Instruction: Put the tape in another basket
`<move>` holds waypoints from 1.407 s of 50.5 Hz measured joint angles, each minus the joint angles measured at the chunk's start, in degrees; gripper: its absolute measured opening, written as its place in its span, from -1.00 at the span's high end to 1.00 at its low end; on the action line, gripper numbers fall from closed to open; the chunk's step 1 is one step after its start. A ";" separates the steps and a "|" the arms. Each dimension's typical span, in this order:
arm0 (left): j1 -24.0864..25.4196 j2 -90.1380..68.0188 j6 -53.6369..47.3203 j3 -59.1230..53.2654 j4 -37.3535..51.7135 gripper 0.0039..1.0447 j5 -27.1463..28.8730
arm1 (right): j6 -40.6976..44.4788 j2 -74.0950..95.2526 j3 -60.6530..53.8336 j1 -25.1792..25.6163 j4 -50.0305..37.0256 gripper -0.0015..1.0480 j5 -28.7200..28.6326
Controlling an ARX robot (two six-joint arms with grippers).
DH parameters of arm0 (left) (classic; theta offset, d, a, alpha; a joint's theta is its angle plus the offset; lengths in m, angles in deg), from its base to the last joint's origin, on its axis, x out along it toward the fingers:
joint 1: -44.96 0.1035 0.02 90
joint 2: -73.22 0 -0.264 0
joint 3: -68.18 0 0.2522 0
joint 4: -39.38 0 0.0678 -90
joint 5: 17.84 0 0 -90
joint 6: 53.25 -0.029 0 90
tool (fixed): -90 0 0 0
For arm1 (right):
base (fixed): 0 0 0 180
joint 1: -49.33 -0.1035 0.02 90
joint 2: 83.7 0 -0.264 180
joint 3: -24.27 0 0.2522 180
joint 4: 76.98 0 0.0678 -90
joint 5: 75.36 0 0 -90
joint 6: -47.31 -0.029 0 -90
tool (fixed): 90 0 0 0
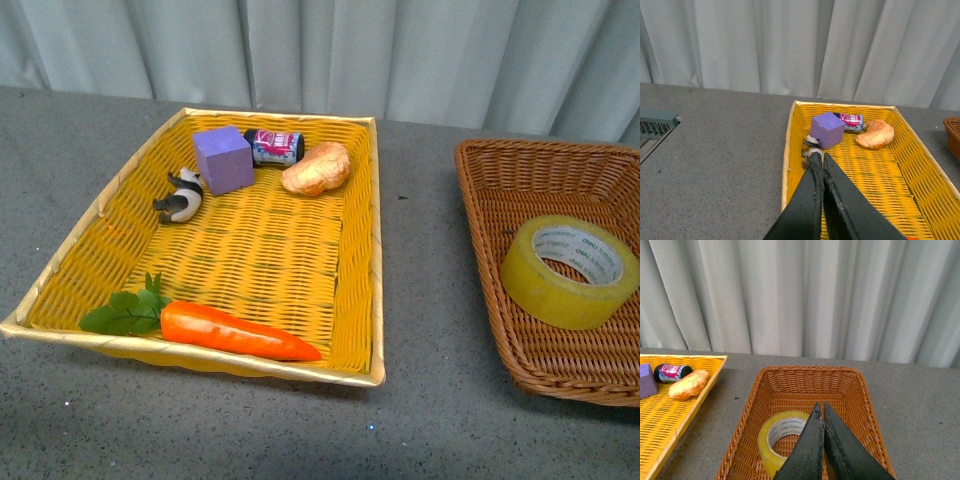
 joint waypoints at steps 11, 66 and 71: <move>0.00 8.83 0.00 -0.28 -7.72 0.93 -0.02 | 0.00 -8.26 -0.50 0.00 7.37 0.98 0.00; 0.00 36.11 0.00 -0.33 -33.81 0.93 -0.02 | 0.02 -37.40 -0.48 0.00 37.24 0.98 -0.02; 0.00 43.30 -0.04 -0.33 -43.01 0.93 0.00 | 0.04 -42.14 -0.48 0.00 40.50 0.98 -0.02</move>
